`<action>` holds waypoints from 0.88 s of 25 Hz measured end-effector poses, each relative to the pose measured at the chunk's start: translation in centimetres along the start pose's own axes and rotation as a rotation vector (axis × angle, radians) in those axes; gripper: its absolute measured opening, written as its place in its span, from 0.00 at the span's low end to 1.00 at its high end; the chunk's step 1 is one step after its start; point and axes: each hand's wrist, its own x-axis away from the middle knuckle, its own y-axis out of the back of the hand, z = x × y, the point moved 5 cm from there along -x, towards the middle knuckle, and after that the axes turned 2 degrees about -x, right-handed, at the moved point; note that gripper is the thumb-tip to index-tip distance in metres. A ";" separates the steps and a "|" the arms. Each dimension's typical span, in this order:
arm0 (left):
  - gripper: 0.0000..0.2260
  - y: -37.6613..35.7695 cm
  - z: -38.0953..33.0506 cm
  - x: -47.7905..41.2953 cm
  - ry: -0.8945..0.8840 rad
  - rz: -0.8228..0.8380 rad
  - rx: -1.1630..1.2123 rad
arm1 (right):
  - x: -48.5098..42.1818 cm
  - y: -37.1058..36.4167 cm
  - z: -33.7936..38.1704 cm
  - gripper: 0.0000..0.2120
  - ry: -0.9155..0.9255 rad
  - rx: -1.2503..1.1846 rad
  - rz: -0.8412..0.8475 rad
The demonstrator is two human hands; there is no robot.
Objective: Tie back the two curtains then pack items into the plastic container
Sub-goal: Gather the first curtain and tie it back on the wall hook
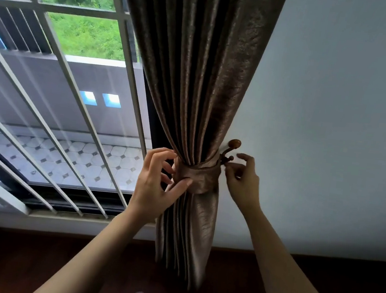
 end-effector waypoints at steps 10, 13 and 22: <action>0.11 2.1 0.2 -2.8 -0.378 0.190 -0.209 | 2.1 0.6 10.0 0.17 0.968 0.497 0.333; 0.08 2.3 -0.1 -3.0 -0.450 0.205 -0.242 | 2.3 0.2 11.9 0.15 1.047 0.673 0.424; 0.11 3.1 1.7 -2.4 -0.083 0.026 -0.004 | 4.6 1.8 8.0 0.05 0.334 0.024 -0.079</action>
